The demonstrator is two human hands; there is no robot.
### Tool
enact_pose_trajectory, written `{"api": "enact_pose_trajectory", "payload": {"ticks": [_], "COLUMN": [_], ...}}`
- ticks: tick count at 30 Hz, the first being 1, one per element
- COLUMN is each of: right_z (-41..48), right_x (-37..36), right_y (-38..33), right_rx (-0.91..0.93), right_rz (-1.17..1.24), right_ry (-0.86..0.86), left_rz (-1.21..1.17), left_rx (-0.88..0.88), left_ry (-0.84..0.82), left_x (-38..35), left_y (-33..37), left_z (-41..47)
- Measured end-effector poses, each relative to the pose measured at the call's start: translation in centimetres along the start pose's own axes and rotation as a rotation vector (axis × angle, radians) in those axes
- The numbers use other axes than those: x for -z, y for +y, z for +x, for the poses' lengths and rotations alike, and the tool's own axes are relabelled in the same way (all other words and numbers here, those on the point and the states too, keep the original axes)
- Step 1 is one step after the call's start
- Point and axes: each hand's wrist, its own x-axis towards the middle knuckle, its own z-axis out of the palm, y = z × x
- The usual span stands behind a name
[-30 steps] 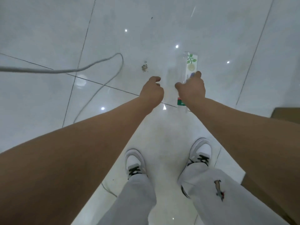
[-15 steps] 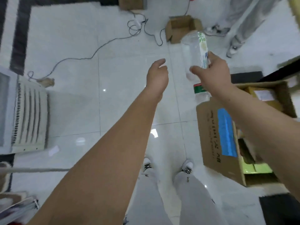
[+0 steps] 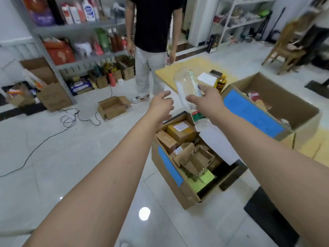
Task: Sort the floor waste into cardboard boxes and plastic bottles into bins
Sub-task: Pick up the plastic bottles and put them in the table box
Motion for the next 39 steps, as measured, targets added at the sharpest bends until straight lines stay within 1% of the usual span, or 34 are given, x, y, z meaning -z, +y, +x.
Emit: {"api": "enact_pose_trajectory", "payload": {"ticks": [5, 8, 11, 17, 21, 30, 33, 36, 39], "right_z": [-1.4, -1.3, -0.9, 1.2, 3.5, 10.3, 12.1, 14.7, 17.1], "right_x": [9.6, 13.4, 16.5, 20.8, 23.1, 28.0, 28.8, 29.4, 29.8], "right_y": [7.4, 10.8, 13.8, 18.0, 20.2, 22.3, 23.5, 25.1, 26.8], "right_rx": [-0.078, -0.099, -0.127, -0.196, -0.238, -0.223, -0.249, -0.232, -0.247], "right_rz": [0.036, 0.050, 0.047, 0.105, 0.096, 0.043, 0.064, 0.075, 0.061], "right_ry": [0.062, 0.066, 0.074, 0.134, 0.221, 0.380, 0.404, 0.419, 0.381], "left_rz": [0.104, 0.130, 0.165, 0.220, 0.289, 0.271, 0.284, 0.288, 0.295], "left_rx": [0.004, 0.013, 0.026, 0.039, -0.023, -0.081, -0.083, -0.079, -0.032], "left_ry": [-0.080, -0.118, -0.088, -0.146, -0.194, -0.320, -0.349, -0.347, -0.335], "left_x": [-12.7, -18.0, -21.9, -27.6, -29.9, -36.5, -38.9, -41.3, -43.5], "left_y": [-1.0, -1.9, -2.5, -1.8, -0.5, 2.5, 2.8, 2.5, 1.4], "left_z": [-1.7, -2.2, -2.3, 0.1, 3.2, 10.5, 12.1, 13.7, 14.6]}}
